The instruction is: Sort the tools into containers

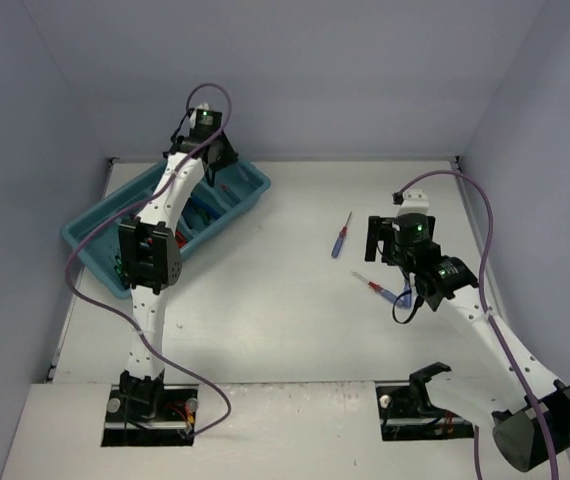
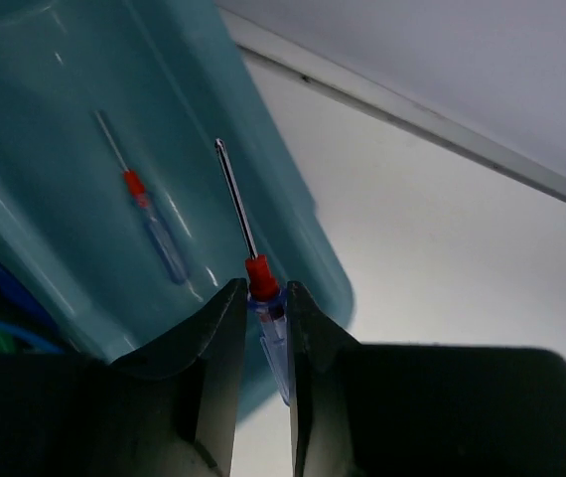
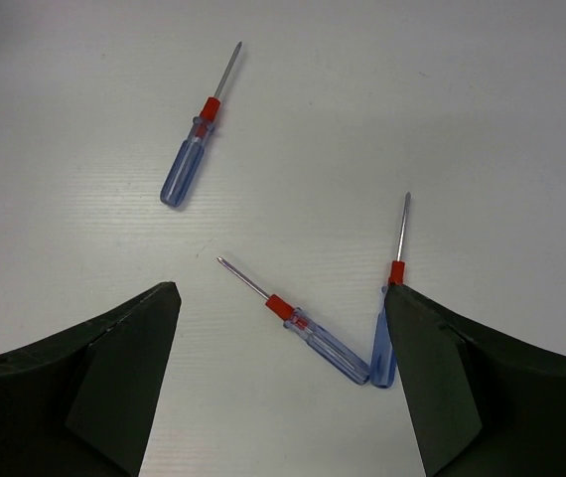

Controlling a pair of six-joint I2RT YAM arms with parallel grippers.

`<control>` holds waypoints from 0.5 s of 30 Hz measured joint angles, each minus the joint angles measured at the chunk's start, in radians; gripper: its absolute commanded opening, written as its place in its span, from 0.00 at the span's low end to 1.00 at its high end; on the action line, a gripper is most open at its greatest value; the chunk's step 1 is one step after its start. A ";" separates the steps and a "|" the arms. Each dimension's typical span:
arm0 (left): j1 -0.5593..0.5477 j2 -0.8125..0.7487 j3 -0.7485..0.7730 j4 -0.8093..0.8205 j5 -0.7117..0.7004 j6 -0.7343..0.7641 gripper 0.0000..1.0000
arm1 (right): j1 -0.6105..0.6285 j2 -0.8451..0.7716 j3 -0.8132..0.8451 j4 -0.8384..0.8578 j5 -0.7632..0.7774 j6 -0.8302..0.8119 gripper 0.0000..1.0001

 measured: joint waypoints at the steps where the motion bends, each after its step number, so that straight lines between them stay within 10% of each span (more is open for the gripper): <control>1: 0.010 0.027 0.008 0.000 0.005 0.012 0.49 | 0.000 0.012 0.007 0.000 -0.006 0.000 0.82; 7: 0.034 0.105 0.007 -0.036 0.014 0.089 0.72 | -0.007 0.092 0.039 0.005 -0.054 0.001 0.80; 15: 0.012 -0.153 -0.212 -0.020 0.019 0.244 0.78 | -0.011 0.319 0.137 0.015 -0.120 0.052 0.71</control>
